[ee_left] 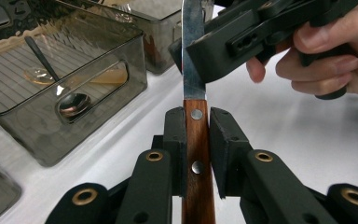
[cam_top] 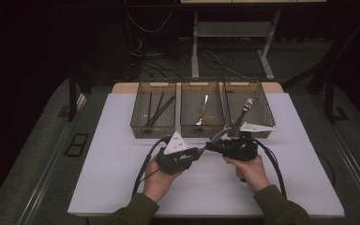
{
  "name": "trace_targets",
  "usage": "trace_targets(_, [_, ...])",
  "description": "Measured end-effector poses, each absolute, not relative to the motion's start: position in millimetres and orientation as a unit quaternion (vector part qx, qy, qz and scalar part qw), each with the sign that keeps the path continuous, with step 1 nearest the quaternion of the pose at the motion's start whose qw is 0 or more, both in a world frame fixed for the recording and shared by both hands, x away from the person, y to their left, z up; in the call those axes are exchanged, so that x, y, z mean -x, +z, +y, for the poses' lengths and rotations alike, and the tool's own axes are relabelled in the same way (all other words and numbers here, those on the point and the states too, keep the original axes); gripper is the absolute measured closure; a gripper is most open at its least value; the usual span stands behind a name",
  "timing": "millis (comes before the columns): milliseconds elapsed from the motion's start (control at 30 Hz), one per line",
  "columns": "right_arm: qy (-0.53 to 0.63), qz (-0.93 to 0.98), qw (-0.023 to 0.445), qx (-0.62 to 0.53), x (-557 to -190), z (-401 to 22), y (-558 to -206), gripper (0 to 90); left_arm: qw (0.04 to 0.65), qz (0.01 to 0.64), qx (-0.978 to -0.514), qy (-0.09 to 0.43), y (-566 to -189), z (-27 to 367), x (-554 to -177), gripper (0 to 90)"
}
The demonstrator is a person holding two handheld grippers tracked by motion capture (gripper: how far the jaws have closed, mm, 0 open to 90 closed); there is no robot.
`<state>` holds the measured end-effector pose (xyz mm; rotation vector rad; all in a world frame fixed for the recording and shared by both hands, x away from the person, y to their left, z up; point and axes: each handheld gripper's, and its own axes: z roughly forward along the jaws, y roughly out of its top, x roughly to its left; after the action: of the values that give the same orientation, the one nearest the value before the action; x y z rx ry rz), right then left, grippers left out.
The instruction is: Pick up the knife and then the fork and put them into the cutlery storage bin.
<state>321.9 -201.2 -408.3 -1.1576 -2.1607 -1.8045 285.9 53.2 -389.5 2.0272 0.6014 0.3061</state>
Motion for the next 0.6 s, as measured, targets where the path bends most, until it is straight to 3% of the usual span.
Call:
trace_targets(467, [-0.613,-0.699,0.073,0.360,-319.7,-194.5,-405.4,85.6,0.475,0.243,-0.836,0.131,-395.0,48.0,-285.9,77.1])
trace_targets(600, [-0.610,-0.708,0.057,0.350,-315.9,-190.2,-401.6,89.6,0.480,0.245,-0.834,0.121,-398.5,48.0,-287.3,76.4])
